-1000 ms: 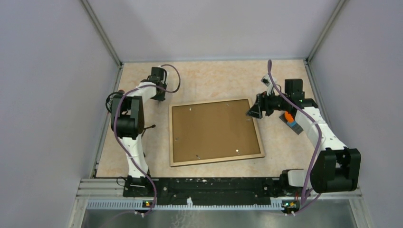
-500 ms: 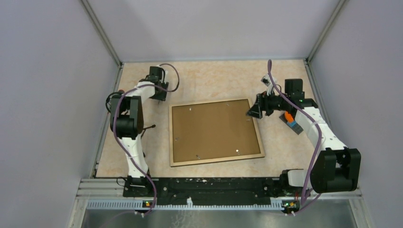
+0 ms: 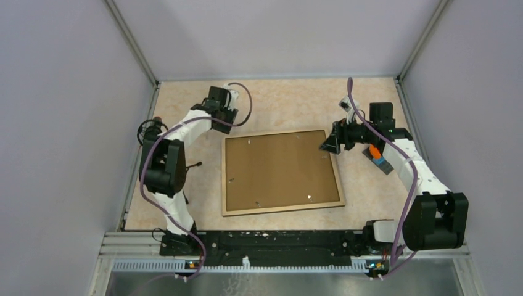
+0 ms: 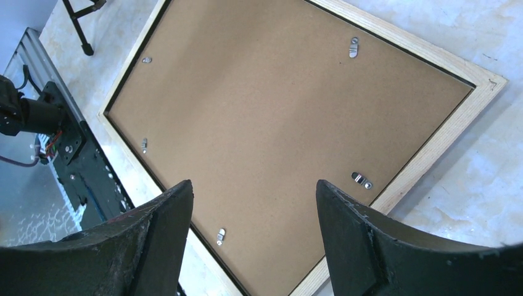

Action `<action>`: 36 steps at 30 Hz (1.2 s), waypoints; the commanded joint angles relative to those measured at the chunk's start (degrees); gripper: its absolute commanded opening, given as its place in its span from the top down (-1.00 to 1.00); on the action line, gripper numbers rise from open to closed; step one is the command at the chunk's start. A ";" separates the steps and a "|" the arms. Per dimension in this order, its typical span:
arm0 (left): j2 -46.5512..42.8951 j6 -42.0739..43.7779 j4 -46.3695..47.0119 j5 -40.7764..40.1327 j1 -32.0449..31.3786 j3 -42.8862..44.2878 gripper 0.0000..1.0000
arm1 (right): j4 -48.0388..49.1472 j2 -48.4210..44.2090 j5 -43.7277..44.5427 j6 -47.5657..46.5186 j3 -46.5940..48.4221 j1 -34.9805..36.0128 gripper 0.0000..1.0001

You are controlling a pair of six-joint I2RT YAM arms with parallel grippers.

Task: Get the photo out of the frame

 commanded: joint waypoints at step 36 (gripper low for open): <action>-9.06 14.05 -7.07 15.30 -54.48 -18.14 0.16 | 3.53 -2.26 -0.31 1.15 -1.59 -5.33 -0.44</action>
